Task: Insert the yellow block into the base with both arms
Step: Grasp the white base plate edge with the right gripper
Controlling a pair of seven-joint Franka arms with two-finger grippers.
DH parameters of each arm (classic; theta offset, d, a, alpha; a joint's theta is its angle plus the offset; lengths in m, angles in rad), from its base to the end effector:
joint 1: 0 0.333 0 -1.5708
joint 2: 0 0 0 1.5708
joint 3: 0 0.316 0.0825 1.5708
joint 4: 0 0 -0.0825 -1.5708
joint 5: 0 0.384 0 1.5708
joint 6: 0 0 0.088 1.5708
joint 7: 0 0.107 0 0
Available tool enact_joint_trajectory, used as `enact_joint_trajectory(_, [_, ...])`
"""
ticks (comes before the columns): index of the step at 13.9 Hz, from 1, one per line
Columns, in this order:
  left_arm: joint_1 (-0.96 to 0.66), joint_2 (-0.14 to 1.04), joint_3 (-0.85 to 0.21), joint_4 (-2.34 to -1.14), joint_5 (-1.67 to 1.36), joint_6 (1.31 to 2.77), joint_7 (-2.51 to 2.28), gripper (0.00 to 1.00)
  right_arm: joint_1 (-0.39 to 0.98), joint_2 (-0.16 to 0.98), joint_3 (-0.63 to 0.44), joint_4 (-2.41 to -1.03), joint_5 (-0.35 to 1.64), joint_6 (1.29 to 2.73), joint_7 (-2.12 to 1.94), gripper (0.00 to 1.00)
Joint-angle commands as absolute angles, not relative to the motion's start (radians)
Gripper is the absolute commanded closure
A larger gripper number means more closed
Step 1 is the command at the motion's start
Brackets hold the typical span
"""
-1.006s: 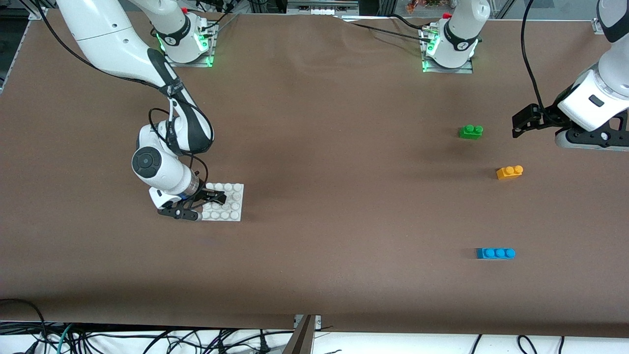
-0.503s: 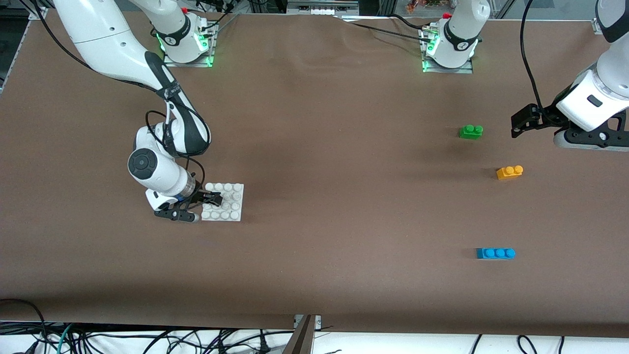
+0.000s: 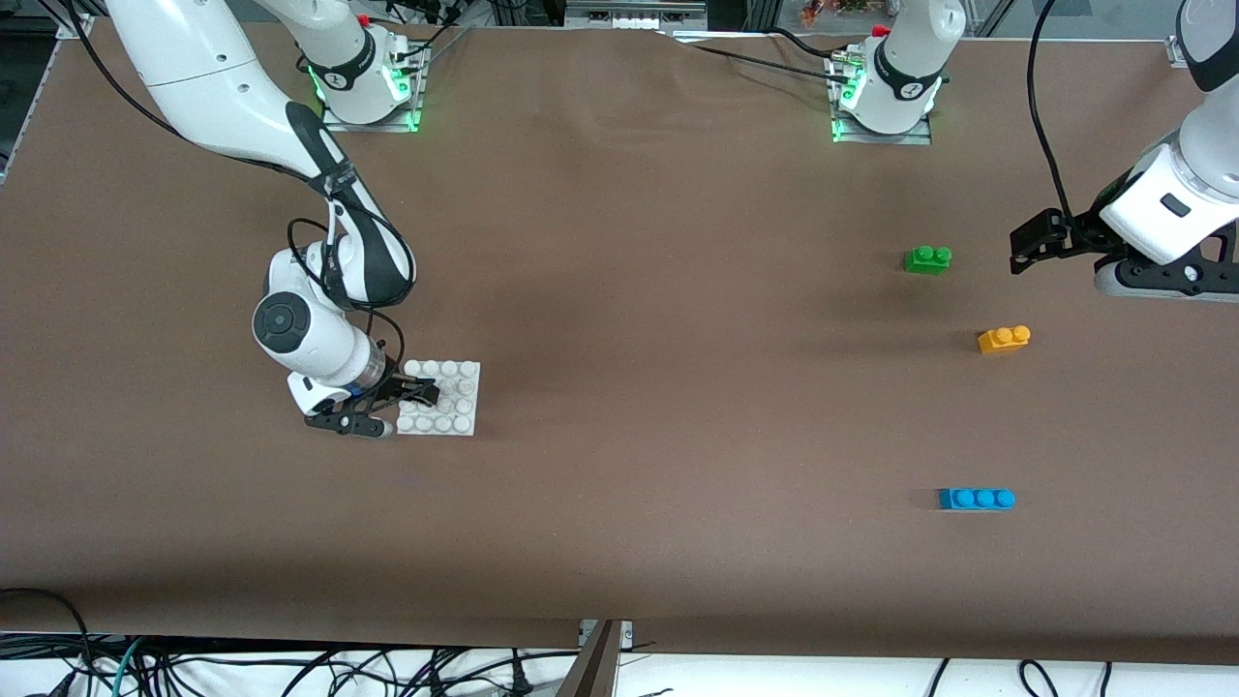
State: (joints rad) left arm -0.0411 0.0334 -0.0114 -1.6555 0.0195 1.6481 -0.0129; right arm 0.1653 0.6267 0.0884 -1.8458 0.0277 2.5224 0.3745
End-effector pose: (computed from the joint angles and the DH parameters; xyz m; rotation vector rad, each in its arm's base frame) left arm 0.5669 -0.0277 0.5723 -3.1199 0.0648 0.0627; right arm 0.6287 0.1592 0.1894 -3.0507 0.2462 -0.0432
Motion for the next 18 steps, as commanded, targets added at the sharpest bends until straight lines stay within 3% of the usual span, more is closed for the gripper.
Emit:
enact_joint_trajectory(1, [-0.034,0.049,-0.011,-1.620,-0.008,1.624,0.009,0.00,0.161,0.656,0.103,-1.827,0.031,2.543,0.374,0.16])
enact_joint_trajectory(4, [-0.034,0.049,-0.011,-1.620,-0.008,1.626,0.009,0.00,0.163,0.664,0.116,-1.819,0.032,2.543,0.374,0.16])
enact_joint_trajectory(6, [-0.034,0.049,-0.011,-1.620,-0.008,1.626,0.009,0.00,0.163,0.683,0.120,-1.818,0.034,2.575,0.374,0.21])
enact_joint_trajectory(10, [-0.034,0.049,-0.011,-1.620,-0.008,1.624,0.009,0.00,0.187,0.687,0.121,-1.819,0.034,2.600,0.374,0.39])
enact_joint_trajectory(18, [-0.034,0.049,-0.009,-1.620,-0.008,1.624,0.011,0.00,0.258,0.727,0.123,-1.780,0.031,2.668,0.371,0.40])
